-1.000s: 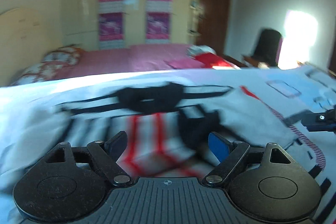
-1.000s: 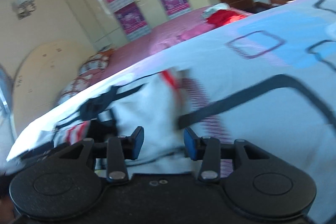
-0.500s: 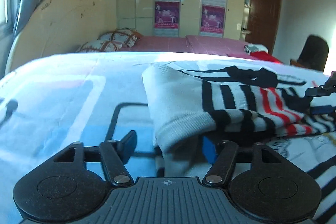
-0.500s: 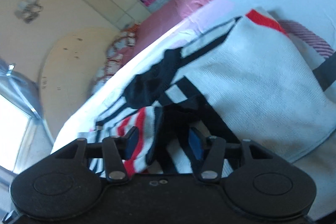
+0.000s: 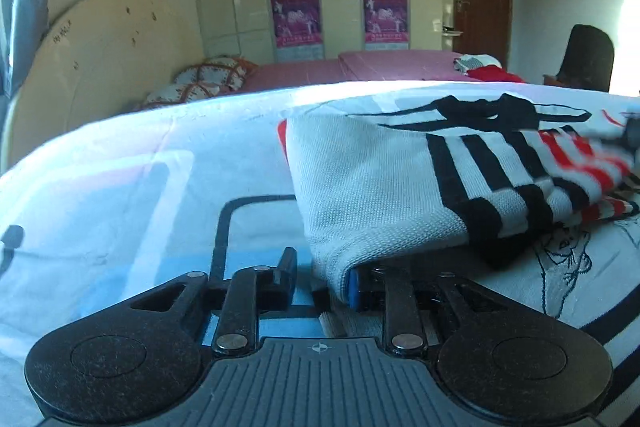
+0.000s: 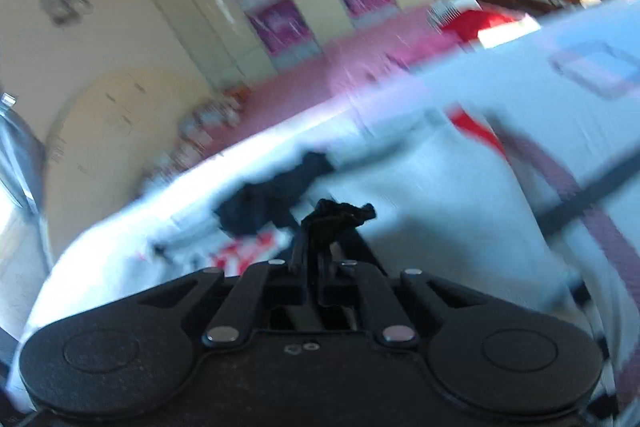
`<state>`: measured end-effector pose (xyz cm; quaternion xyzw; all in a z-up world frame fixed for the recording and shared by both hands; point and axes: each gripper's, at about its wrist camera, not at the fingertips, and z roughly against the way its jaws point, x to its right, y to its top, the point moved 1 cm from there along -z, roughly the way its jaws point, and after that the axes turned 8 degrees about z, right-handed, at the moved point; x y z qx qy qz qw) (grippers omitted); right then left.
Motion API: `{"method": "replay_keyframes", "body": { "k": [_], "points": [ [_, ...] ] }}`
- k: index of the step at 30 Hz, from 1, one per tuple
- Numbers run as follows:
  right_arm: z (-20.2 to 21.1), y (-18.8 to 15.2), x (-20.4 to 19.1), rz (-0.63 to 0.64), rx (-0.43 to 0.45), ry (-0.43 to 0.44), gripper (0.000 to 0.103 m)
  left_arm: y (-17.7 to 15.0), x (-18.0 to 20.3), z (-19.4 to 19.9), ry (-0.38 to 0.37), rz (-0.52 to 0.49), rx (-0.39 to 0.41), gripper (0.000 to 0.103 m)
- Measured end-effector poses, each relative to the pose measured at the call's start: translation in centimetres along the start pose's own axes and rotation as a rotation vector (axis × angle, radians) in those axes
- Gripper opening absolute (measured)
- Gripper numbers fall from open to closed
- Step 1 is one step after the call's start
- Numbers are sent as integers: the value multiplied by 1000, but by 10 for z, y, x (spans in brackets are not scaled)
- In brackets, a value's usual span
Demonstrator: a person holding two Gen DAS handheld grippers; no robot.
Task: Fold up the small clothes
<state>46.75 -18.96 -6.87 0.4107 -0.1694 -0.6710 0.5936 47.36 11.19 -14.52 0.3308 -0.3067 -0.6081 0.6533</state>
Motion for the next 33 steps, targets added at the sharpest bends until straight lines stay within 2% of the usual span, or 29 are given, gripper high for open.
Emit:
{"method": "replay_keyframes", "body": {
  "k": [3,5,6,8,11,13,20,26,28,30,31,33],
  "points": [
    [-6,-8,7,-19,-24,-11,8,2,2,9,-23,4,3,26],
    [-7,-7,10,-47,-26,-2,16,0,0,7,-15,11,-2,27],
    [-9,-6,11,-55,-36,0,15,-1,-2,7,-17,30,0,32],
    [-10,-4,12,-46,-31,-7,7,-2,-5,8,-13,43,7,33],
    [6,2,7,2,47,19,6,-4,-9,6,-24,64,6,33],
    [10,5,3,39,67,22,6,-4,-12,4,-35,83,-1,33],
    [-2,-17,20,20,-1,-20,6,-4,-16,1,-48,107,-16,36],
    [8,-29,22,55,-8,-41,4,-4,-13,-2,-45,100,-27,37],
    [6,-31,28,26,-1,-32,4,-2,-10,-1,-36,77,-32,38],
    [7,-29,27,30,3,-43,4,-2,-8,0,-12,55,-31,54],
    [7,-29,27,34,3,-47,4,-2,-10,1,-9,59,-31,56],
    [6,-29,28,31,-8,-39,4,-2,-18,6,-51,92,-41,57]
  ]
}}
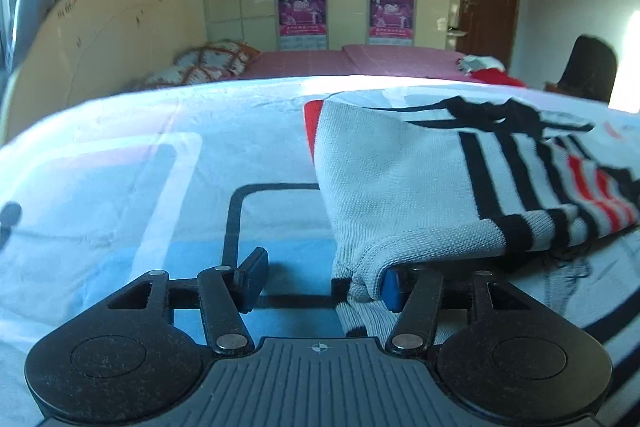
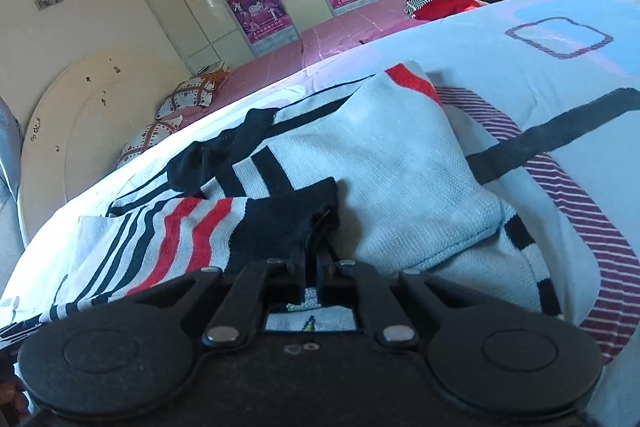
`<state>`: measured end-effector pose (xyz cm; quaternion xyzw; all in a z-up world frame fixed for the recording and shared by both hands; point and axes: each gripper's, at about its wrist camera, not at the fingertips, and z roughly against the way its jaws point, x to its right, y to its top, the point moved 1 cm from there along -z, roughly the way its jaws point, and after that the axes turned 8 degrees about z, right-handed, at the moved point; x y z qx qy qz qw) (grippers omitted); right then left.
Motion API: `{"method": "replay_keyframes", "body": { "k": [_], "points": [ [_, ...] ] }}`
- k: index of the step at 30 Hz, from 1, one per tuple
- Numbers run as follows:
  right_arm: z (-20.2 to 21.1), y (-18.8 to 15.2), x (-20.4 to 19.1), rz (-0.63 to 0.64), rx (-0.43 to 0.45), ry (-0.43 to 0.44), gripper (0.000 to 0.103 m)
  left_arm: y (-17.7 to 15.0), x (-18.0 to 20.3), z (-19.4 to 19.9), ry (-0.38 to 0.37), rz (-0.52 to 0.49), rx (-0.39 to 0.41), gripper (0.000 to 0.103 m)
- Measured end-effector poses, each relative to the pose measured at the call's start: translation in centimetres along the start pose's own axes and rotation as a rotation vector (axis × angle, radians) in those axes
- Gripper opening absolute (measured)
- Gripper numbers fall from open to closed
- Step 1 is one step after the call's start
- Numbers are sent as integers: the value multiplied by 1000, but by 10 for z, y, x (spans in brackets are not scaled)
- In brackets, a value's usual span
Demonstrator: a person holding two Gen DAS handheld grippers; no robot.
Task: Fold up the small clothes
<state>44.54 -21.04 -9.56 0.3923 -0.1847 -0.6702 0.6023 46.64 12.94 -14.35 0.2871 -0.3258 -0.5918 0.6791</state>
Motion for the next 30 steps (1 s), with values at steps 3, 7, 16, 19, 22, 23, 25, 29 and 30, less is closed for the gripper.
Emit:
{"method": "replay_keyframes", "body": {
  "k": [3,7,16,19,22,23,25,29,30],
  "points": [
    [15,10,2,11,27,-20,18,2,-10,22,-24,20,26,57],
    [32,29,-6,97,85,8,15,11,-9,48,-25,29,95,57],
    [-10,16,-32,205,-59,-22,3,29,29,23,-130,12,77,56],
    [-10,11,-22,183,-57,-21,0,3,37,-9,-190,-25,-59,57],
    [-6,17,-26,214,-58,-30,8,10,43,-4,-178,-57,-30,56],
    [-3,19,-28,226,-34,-36,15,16,40,0,-198,-33,10,57],
    [-1,26,-31,230,-1,-20,16,30,37,-3,-219,-13,49,57],
    [-19,34,-36,243,-6,-21,13,55,36,-38,-213,-41,42,57],
    [-23,35,-37,241,-13,-21,12,60,35,-46,-213,-37,36,57]
  ]
}}
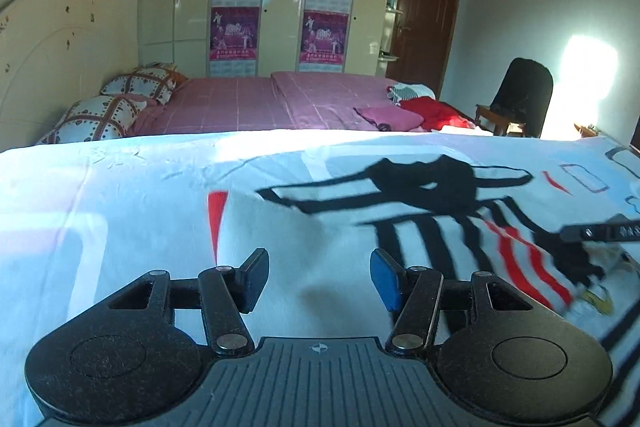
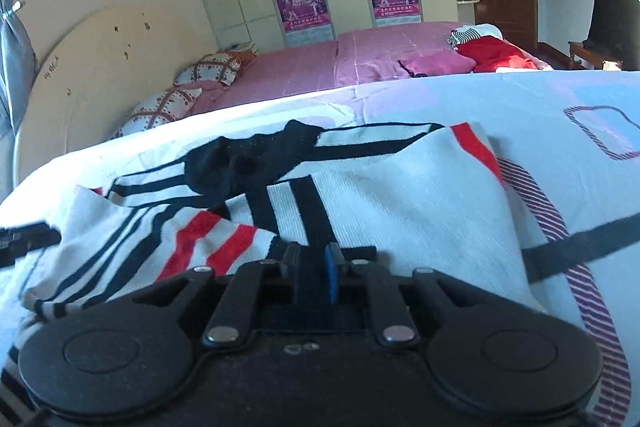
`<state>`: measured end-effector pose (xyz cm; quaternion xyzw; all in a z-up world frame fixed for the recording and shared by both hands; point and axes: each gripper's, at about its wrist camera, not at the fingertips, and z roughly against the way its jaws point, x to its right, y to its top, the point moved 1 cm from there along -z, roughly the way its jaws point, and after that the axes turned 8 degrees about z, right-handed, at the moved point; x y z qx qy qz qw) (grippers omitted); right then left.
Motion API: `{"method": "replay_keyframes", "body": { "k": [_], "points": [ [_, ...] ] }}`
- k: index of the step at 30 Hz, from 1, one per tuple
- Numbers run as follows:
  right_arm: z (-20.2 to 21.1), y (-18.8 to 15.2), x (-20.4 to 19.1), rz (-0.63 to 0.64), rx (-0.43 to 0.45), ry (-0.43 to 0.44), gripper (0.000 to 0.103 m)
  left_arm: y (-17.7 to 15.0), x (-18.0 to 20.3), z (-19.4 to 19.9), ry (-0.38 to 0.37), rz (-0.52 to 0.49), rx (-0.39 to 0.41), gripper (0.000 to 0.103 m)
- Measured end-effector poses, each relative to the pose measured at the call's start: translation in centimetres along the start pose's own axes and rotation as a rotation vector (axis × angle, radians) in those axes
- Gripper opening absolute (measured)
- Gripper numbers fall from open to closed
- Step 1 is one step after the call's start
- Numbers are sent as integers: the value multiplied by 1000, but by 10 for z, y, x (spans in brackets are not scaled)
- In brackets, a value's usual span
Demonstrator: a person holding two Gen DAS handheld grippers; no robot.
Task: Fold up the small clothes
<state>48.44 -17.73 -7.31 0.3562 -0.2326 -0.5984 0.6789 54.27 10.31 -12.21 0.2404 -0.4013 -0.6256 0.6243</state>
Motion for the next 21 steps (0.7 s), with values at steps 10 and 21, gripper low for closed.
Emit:
{"method": "replay_keyframes", "body": {
  "k": [10,21],
  "points": [
    [-42,16,-10,26,-54,-20,12,-1,-13,-52,68,10,-78,57],
    [-77,34,-74,266,-53,144,16,9,-24,-64,90,35,-38,58]
  ]
}}
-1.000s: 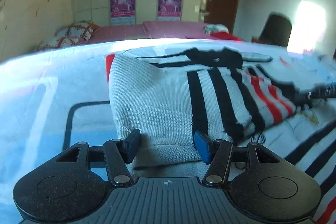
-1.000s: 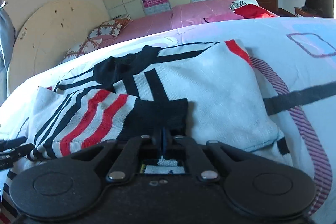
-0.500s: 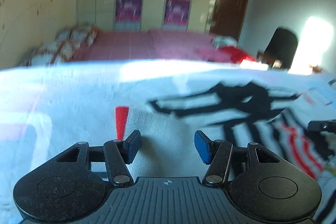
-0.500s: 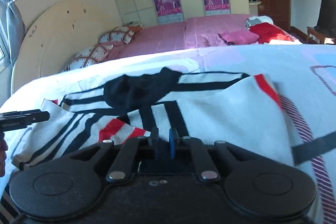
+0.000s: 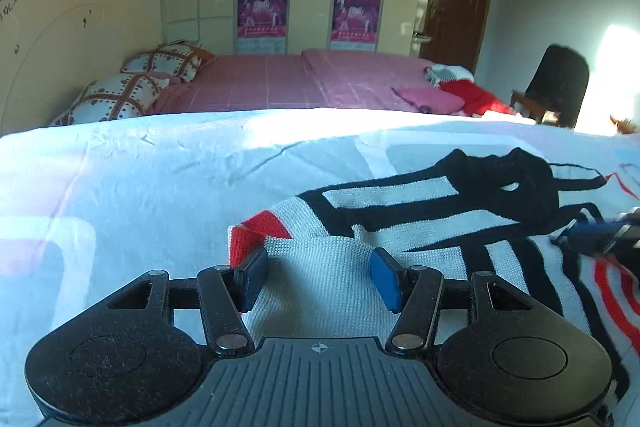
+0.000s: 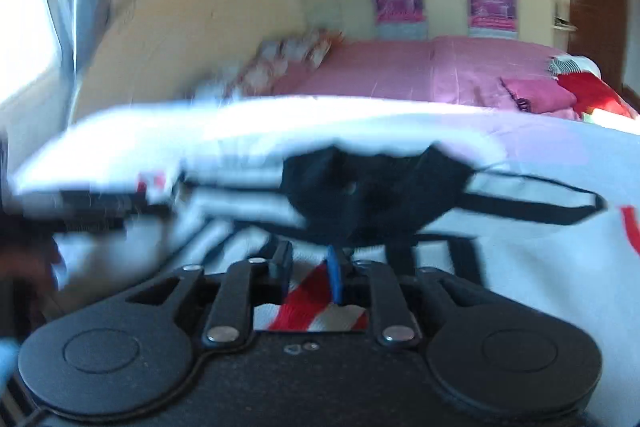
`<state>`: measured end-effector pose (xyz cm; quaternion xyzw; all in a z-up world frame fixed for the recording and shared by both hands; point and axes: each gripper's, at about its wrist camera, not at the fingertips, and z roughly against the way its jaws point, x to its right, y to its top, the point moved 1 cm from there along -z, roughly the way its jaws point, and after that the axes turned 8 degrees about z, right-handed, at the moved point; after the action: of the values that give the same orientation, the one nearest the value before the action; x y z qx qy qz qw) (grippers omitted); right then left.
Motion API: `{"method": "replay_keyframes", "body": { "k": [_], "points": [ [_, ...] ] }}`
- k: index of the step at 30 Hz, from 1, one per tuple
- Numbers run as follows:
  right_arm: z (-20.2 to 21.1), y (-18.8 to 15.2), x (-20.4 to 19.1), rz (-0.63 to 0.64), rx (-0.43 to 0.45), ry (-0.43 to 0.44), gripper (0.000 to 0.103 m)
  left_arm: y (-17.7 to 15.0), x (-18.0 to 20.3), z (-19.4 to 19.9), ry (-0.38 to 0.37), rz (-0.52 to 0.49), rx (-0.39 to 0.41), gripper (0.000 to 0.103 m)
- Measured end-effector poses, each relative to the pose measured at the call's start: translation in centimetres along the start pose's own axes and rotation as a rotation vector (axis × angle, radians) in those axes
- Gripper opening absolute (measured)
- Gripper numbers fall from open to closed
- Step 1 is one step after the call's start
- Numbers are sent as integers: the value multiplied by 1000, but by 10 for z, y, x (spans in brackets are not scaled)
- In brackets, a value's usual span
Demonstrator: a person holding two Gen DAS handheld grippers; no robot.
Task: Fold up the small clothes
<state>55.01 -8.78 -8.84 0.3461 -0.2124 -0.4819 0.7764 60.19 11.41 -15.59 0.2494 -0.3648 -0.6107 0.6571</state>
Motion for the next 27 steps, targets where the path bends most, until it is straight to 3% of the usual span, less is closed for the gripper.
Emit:
{"method": "replay_keyframes", "body": {
  "k": [1,3,5,7,10,13,14,19,23,27],
  "points": [
    [-5,-3,0,14,1,-33,16,1,-1,1,1,11,-2,58],
    [-2,-3,13,-73,9,-37,12,3,0,8,29,11,-2,58],
    [7,-1,17,-86,13,-122,12,3,3,24,49,11,32,58],
    [19,-4,27,-143,50,-88,13,2,6,40,24,36,45,58],
    [31,-12,33,-153,71,-108,16,-7,24,49,12,2,33,58],
    [17,-22,38,-146,-2,-132,17,-24,40,28,68,-75,-38,58],
    [18,-24,38,-140,18,-132,17,-30,43,25,82,-99,-21,63],
    [22,-21,37,-145,10,-133,19,-26,41,30,92,-95,-28,64],
    [53,-18,33,-139,83,-151,22,-23,45,55,86,-93,1,64],
    [79,-27,21,-99,99,-135,22,-28,56,83,65,-85,25,64]
  ]
}}
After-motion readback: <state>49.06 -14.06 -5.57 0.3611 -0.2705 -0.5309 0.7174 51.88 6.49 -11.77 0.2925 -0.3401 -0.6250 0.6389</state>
